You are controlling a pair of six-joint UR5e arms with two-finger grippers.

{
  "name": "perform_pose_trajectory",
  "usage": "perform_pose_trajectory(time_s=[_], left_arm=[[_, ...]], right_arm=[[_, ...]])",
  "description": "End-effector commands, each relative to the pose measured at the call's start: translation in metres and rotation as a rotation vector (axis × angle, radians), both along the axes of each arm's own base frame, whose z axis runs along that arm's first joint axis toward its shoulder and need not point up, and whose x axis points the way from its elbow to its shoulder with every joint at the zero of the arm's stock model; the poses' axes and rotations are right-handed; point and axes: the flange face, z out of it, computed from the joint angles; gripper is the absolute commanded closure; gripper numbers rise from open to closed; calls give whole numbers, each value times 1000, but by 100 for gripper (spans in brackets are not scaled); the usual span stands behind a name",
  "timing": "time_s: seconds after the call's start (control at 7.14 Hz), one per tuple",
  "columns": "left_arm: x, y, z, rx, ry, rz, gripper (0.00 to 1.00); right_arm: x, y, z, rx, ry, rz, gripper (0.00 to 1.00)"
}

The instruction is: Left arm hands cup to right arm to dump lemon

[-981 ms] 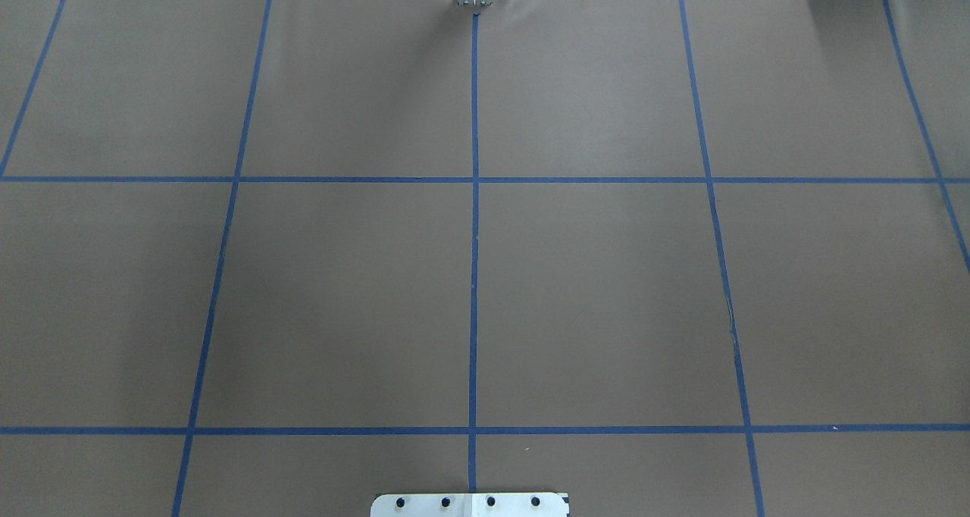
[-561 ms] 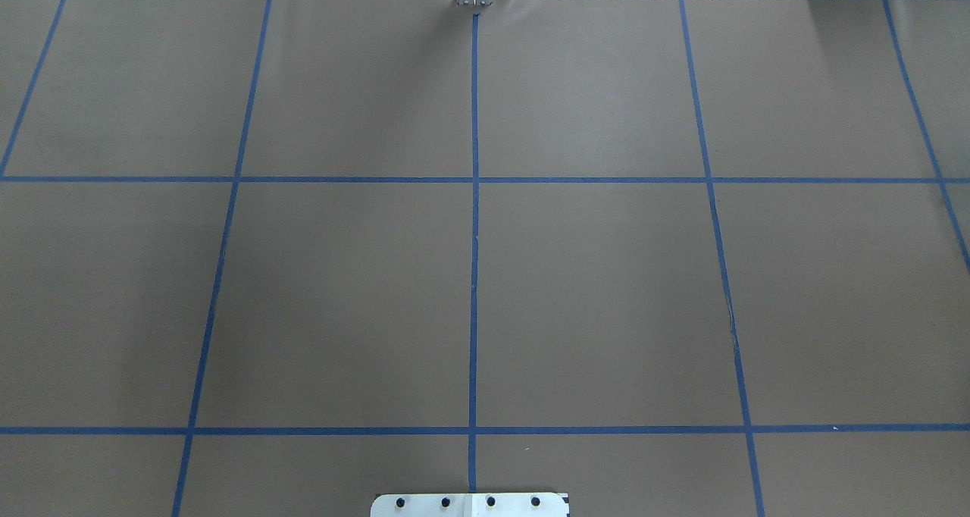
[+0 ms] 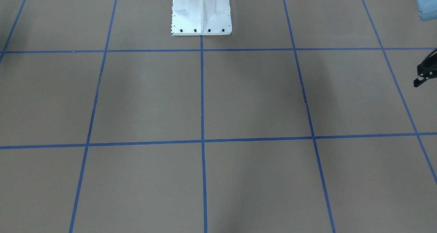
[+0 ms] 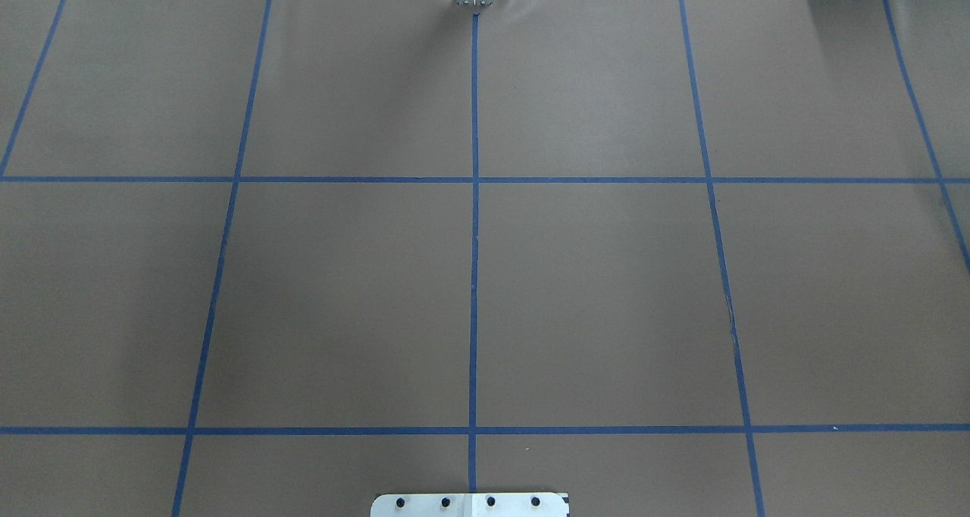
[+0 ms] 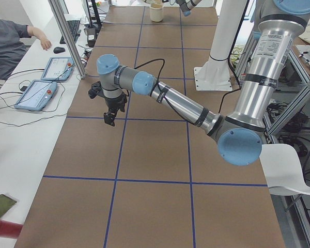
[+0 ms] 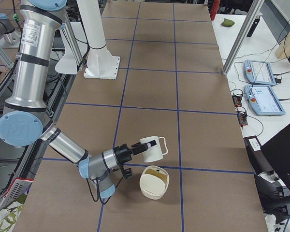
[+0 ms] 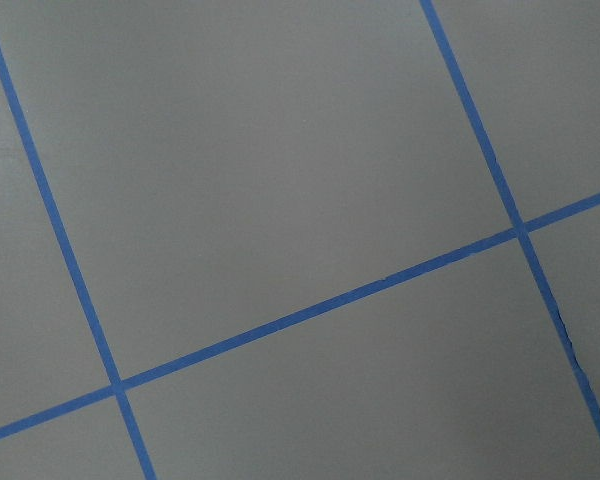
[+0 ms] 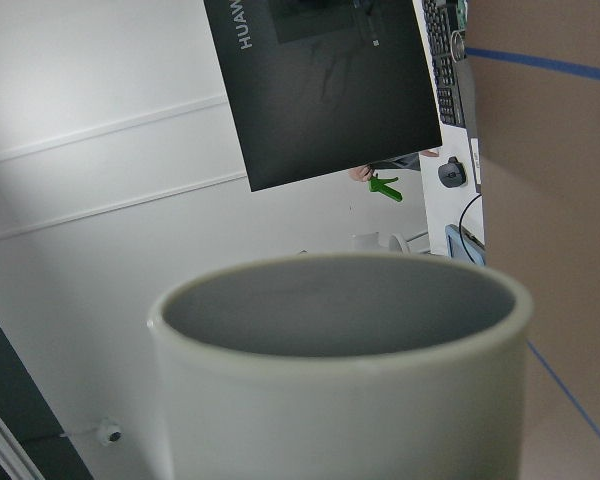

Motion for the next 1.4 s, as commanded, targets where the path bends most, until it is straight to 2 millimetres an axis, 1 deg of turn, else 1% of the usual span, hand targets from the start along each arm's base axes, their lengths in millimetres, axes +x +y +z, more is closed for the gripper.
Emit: perform_pose_trajectory(time_s=[0.0,0.14,0.28,0.56,0.7,0.98,1.12,1.26], left_arm=[[0,0,0,-1,1,0,0],[0,0,1,-2,0,0,0],[0,1,1,-2,0,0,0],[0,1,1,-2,0,0,0],[0,2,0,0,0,-1,0],[1,1,-6,-24,6,-36,0],[2,-1,-10,-29,9,-47,0],[5,-7,-27,-44,25,-92,0]], right_arm=[[-11,-4,-18,35,322,-1,98],[-11,-4,-22,66,491,37,98],[-16,-13,-31,87,671,61,98],[-30,-32,-50,142,946,62,99],[-39,-46,-59,176,1126,52,99],[-56,-76,-75,259,1497,39,100],[-64,-93,-87,323,1667,45,100],[-83,-130,-112,383,1746,81,100]])
